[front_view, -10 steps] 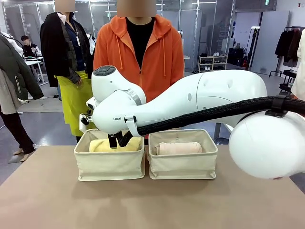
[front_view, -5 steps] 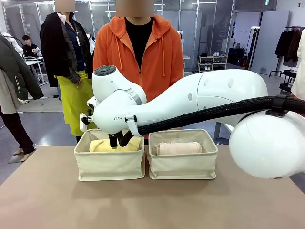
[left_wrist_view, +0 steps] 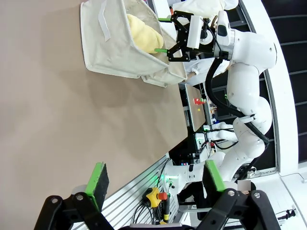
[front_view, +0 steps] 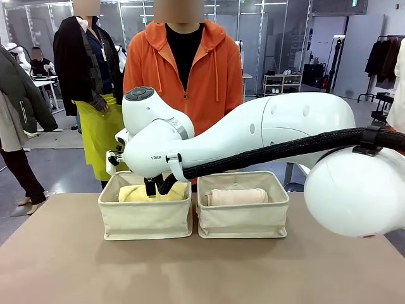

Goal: Divide the towels into two baskets.
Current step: Pick up one hotel-folded towel from the bottom of the table and place it in the Fabric basket indicated by the person.

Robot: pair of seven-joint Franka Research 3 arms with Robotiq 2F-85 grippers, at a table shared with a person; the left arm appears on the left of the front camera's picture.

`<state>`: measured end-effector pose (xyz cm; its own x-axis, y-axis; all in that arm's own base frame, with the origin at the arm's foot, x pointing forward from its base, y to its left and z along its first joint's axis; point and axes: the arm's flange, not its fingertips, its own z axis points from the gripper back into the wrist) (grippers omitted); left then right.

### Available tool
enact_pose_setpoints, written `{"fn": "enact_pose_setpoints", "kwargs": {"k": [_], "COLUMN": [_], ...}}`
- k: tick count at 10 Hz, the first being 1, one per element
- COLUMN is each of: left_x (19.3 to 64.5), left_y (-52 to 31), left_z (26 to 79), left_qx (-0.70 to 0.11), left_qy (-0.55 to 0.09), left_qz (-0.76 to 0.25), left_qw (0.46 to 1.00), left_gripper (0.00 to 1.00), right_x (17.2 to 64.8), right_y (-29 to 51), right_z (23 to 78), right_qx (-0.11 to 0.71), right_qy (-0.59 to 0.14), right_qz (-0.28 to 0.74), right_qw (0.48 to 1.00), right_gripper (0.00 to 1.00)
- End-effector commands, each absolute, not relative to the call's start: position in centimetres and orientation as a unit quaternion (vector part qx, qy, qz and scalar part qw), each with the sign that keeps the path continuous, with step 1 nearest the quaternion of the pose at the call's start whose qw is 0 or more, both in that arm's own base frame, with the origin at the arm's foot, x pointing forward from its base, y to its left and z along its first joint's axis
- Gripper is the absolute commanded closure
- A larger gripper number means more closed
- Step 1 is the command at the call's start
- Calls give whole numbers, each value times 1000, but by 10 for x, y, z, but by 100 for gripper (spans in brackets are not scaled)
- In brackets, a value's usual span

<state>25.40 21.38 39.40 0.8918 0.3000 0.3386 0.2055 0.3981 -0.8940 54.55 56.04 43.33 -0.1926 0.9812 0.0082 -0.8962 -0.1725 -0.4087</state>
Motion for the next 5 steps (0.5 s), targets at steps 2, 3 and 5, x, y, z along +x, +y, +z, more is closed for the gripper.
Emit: {"fn": "enact_pose_setpoints", "kwargs": {"k": [2,3,5], "left_x": [250,250,250], "left_y": [215,215,215], "left_z": [398,398,398], "left_qx": [-551,-551,-551], "left_qy": [-230,-230,-230], "left_qz": [27,27,27], "left_qw": [802,802,802], "left_gripper": [0,0,0], "right_x": [544,544,544], "right_y": [562,562,562], "right_z": [435,435,435], "right_qx": [-129,-129,-129], "right_qy": [-165,-165,-165], "right_qz": [756,756,756], "right_qw": [620,620,620], "right_gripper": [0,0,0]}}
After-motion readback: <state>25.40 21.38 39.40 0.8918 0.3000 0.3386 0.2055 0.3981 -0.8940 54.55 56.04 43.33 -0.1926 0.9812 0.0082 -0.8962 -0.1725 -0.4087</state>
